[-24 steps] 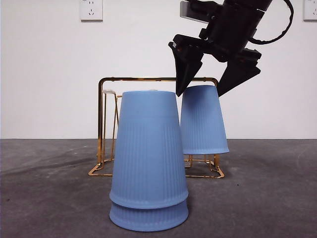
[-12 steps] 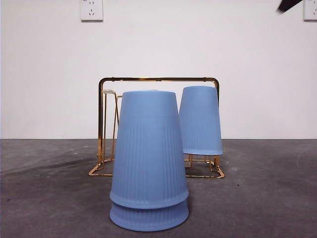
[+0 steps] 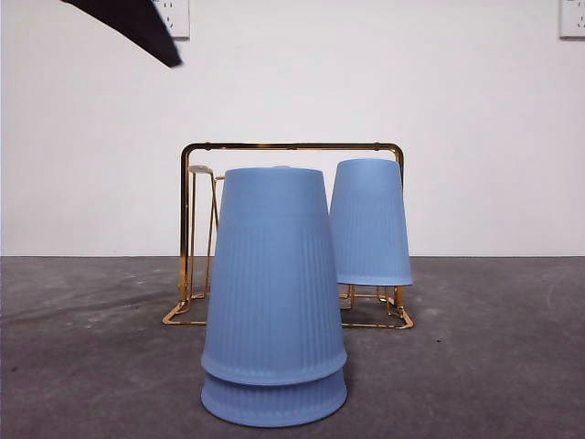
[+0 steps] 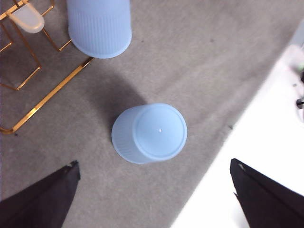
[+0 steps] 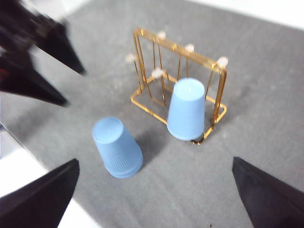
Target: Pick the top cup and place it on cupholder, pick up the mid cup and place it on cupholder, last pick the bottom cup and place it on cupholder.
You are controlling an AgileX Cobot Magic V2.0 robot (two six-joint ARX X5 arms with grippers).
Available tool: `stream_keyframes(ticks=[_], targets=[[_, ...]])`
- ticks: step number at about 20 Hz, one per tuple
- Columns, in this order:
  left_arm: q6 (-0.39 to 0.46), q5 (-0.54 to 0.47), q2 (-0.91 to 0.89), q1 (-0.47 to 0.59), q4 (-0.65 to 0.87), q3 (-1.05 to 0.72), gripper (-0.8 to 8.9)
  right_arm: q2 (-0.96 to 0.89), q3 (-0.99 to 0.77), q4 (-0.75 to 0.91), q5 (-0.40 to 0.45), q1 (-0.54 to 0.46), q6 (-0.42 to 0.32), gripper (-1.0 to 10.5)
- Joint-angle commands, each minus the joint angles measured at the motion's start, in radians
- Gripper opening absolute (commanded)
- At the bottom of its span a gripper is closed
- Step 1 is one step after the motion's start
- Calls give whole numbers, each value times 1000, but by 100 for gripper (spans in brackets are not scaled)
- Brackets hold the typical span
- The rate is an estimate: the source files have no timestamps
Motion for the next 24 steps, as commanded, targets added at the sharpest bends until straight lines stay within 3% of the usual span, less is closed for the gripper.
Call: stream_keyframes(ticks=[1, 10, 19, 24], targets=[[7, -25, 71, -41, 8, 45, 501, -19, 8, -4, -1, 6, 24, 514], [-18, -183, 260, -159, 64, 45, 500, -47, -73, 7, -1, 6, 10, 514], [-32, -180, 336, -173, 46, 45, 485, -47, -74, 11, -2, 6, -4, 514], [-42, -178, 349, -173, 40, 45, 299, -47, -74, 11, -2, 6, -11, 514]])
